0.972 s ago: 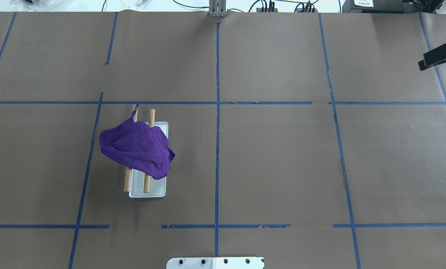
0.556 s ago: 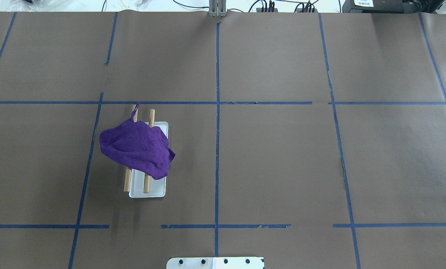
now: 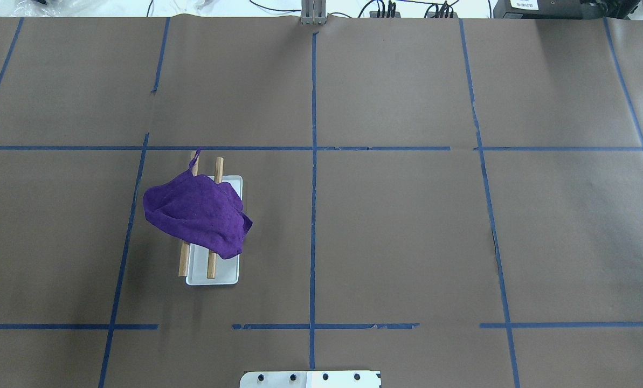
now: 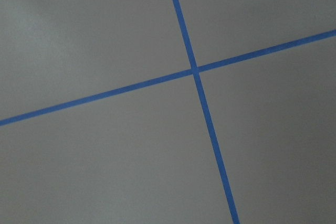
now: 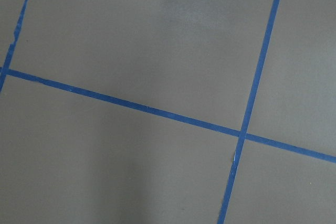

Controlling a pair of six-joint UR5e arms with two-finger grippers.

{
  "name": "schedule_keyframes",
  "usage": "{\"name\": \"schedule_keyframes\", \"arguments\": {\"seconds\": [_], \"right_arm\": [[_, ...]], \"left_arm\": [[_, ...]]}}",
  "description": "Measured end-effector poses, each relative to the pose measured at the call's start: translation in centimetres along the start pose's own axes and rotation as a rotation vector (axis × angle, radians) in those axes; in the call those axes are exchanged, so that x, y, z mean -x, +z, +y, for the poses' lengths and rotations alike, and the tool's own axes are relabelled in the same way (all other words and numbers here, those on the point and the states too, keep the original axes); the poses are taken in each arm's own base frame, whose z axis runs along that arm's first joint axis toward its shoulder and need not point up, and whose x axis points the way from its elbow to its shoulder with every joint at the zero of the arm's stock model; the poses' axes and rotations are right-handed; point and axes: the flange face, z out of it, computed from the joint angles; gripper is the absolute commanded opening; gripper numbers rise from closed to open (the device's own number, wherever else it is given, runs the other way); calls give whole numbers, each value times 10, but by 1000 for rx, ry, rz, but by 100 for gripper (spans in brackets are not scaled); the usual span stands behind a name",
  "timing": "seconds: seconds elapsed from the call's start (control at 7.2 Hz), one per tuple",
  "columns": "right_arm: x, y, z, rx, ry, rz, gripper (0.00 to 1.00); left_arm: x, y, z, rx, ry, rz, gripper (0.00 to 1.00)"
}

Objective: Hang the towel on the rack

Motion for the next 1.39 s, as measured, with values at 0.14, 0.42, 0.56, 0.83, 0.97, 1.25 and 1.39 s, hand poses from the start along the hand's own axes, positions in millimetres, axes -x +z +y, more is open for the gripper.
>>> {"name": "schedule_keyframes", "arguments": {"seconds": [0.14, 0.42, 0.56, 0.83, 0.97, 1.25, 1.39], "right_arm": [[0, 1, 2, 2, 1, -6, 100], [0, 2, 3, 3, 1, -9, 100], [0, 2, 4, 4, 2, -10, 100], [-1, 2, 5, 5, 4, -11, 100], [-1, 3, 6, 6, 6, -11, 100], [-2, 4, 8, 9, 8, -11, 100], [-3, 5, 8, 10, 9, -11, 100]], "left_arm": [[-3, -1, -2, -1, 7, 1, 100], [-8, 0, -9, 4, 25, 2, 100], [-10, 3, -9, 12, 28, 4, 100], [-14, 5, -10, 44, 12, 11, 100], [-15, 5, -12, 56, 4, 13, 100], [-16, 5, -14, 64, -1, 14, 100], [-15, 6, -14, 67, -3, 14, 100]]}}
